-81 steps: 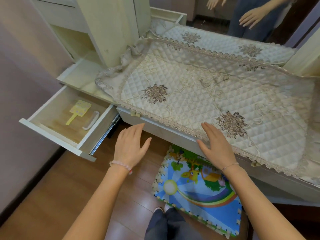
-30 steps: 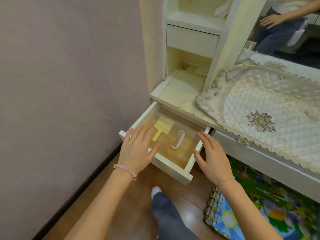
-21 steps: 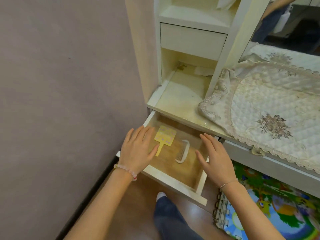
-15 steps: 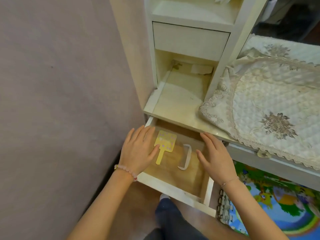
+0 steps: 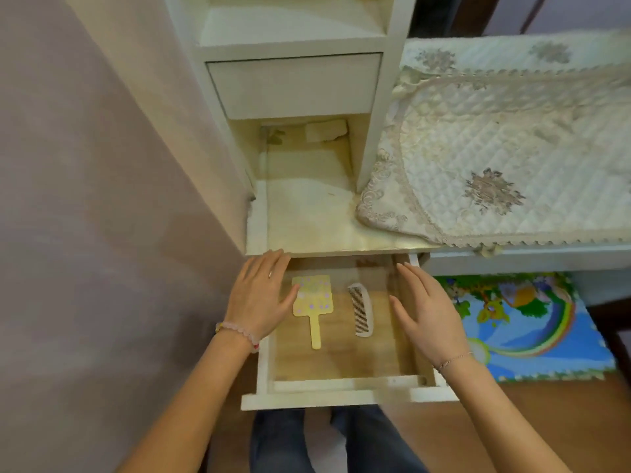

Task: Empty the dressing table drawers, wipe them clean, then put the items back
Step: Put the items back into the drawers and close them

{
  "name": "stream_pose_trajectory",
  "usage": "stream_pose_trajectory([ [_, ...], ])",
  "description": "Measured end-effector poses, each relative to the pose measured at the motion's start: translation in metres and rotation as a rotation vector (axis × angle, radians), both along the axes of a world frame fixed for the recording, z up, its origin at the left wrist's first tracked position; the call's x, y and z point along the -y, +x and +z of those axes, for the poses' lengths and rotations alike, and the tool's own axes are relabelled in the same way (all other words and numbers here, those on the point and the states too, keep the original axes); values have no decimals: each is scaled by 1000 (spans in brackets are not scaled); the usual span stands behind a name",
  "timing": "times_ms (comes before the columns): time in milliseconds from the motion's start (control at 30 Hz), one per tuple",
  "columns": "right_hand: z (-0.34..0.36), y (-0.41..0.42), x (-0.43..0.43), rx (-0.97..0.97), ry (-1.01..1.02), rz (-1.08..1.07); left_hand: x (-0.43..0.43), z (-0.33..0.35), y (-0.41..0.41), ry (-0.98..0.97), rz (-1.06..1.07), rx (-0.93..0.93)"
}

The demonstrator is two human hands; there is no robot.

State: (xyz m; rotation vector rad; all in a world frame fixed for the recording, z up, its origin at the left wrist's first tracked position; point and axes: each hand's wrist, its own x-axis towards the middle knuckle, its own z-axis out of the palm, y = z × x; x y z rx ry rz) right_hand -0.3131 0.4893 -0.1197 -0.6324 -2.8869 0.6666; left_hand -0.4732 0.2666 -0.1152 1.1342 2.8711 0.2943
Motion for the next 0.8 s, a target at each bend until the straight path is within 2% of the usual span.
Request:
stream_pose_trajectory([
  [300,-16,32,102,-13,-101,-364,15,-20,-61,-105,-382,115],
  [533,-34,60,168,62,-289,-690,5,-35,-84,-237,-434,160],
  [667,-37,65,192,-140,-602,-934,0,-40,-86,-230,-442,242],
  [800,-51,61,206,-68,-953,-1031,0,-42,-87,-224,-447,238],
])
